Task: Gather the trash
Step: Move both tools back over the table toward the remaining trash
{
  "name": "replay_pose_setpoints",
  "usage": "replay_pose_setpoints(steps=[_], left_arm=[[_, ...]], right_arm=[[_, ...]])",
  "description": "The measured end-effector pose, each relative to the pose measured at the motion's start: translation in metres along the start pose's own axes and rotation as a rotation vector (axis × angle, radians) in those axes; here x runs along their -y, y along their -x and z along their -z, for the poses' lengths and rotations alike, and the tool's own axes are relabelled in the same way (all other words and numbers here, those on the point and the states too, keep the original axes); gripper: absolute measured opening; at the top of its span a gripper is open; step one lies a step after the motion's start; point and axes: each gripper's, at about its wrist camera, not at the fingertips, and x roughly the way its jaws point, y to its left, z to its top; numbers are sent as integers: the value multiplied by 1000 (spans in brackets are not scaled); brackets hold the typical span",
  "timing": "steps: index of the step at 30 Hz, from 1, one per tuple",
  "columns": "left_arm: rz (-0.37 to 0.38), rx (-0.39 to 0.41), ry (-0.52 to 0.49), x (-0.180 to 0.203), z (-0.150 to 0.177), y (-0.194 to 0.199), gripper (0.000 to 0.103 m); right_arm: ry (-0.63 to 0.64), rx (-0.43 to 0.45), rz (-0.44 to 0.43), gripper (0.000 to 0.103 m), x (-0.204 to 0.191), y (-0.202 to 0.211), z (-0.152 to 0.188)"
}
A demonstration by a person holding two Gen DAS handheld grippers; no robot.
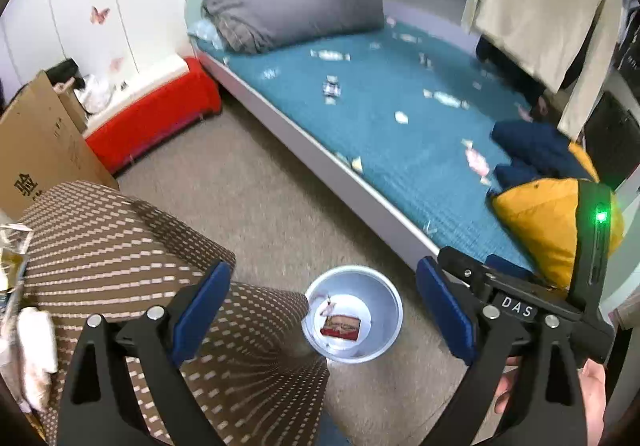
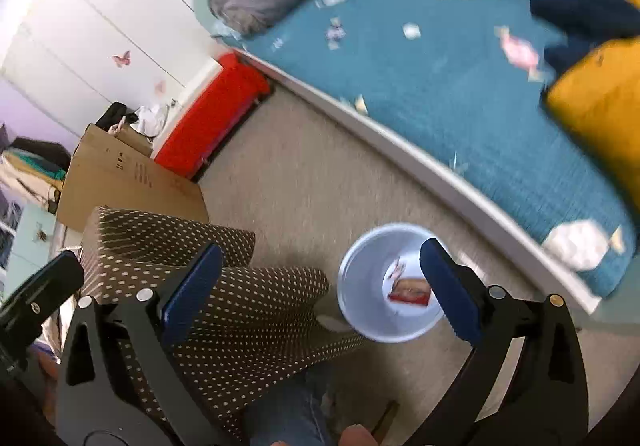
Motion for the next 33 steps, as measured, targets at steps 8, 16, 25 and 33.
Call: replay_pose_setpoints(steps=[8,16,25,33], left_arm=[[-11,160,33,-29,8,84,93],[-49,281,91,-74,21,154,93],[-148,384,149,-127,52,213,94],[-282,443,270,-192,102,250,94]], right_arm=[[140,126,-28,97,-74,67,-5],[288,210,-79,97,-159,115,3],[429,255,-141,97,-244,141,32],[531,231,-187,97,-308,141,70]])
